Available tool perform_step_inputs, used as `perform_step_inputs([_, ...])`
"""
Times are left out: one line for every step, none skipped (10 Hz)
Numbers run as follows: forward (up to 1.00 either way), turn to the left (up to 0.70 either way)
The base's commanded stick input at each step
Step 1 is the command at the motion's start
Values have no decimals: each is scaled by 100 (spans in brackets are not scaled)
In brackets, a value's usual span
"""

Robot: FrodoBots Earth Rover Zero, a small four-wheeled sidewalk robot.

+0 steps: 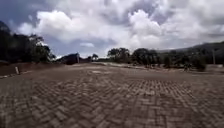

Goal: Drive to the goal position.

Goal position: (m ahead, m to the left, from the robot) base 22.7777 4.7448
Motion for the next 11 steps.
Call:
perform_step_inputs([100,0])
perform_step_inputs([100,0])
perform_step_inputs([100,0])
perform_step_inputs([100,0])
perform_step_inputs([100,0])
perform_step_inputs([100,0])
perform_step_inputs([100,0])
perform_step_inputs([100,0])
perform_step_inputs([100,0])
perform_step_inputs([100,0])
perform_step_inputs([100,0])
